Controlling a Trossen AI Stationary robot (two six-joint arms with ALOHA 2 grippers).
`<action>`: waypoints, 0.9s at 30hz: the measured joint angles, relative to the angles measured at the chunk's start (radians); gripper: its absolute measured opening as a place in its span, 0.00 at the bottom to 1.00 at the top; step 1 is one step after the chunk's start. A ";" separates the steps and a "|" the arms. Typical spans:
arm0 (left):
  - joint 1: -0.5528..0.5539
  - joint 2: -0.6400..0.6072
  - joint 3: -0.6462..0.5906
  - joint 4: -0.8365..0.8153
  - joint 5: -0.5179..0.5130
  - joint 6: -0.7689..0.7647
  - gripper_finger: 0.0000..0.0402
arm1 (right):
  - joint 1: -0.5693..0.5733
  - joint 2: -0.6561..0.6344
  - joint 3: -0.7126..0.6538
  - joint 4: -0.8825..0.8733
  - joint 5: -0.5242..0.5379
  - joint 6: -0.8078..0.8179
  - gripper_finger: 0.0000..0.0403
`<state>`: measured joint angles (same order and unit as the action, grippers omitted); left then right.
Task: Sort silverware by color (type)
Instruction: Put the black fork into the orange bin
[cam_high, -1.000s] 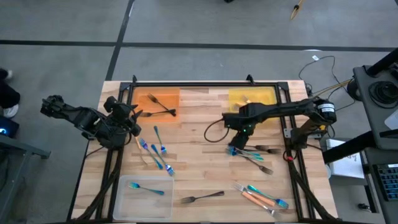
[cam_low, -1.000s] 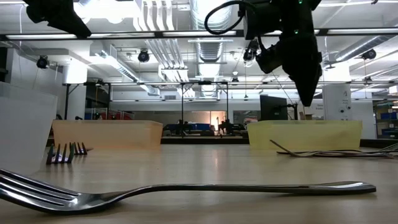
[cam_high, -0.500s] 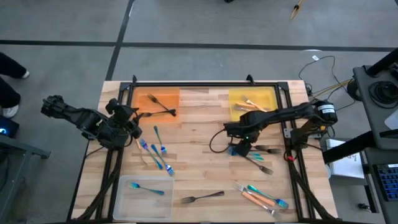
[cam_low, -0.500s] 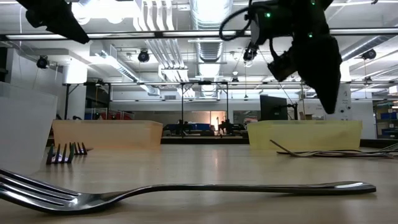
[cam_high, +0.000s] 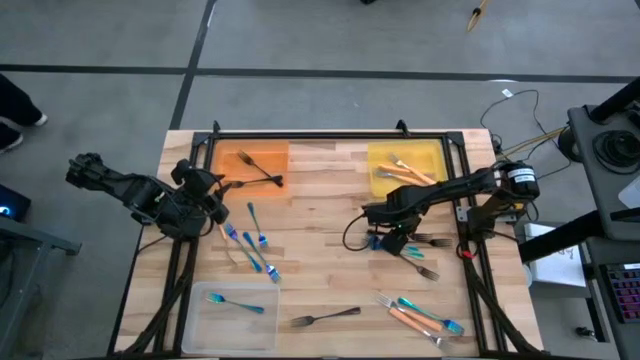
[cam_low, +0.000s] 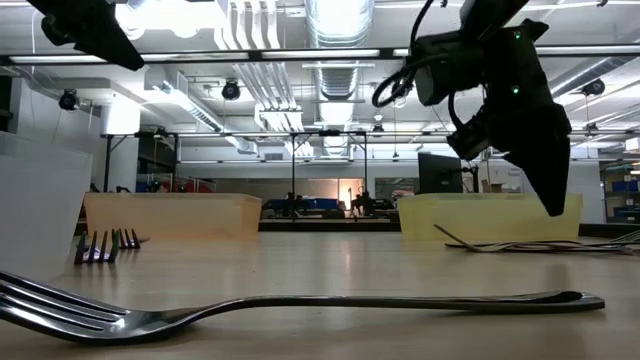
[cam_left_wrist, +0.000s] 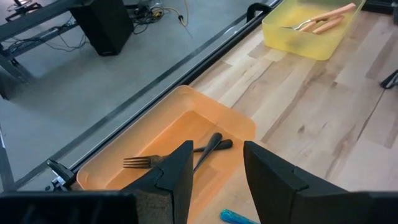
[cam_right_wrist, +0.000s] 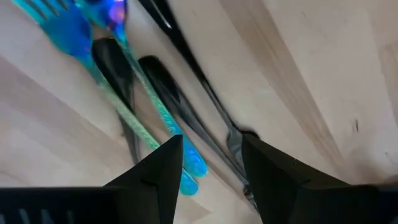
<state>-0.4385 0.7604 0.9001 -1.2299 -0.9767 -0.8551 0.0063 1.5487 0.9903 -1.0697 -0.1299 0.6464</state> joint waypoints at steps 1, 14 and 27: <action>0.000 0.000 0.000 -0.001 0.001 0.000 0.31 | 0.000 0.008 0.000 0.005 0.001 -0.002 0.39; 0.000 0.000 0.000 0.009 0.001 0.000 0.31 | 0.002 0.137 0.014 0.027 0.002 -0.090 0.37; 0.000 0.000 0.000 0.011 0.021 0.004 0.31 | -0.025 0.122 0.065 0.028 0.060 -0.142 0.37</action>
<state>-0.4387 0.7605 0.9001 -1.2190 -0.9558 -0.8509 -0.0189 1.6703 1.0553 -1.0422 -0.0698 0.5049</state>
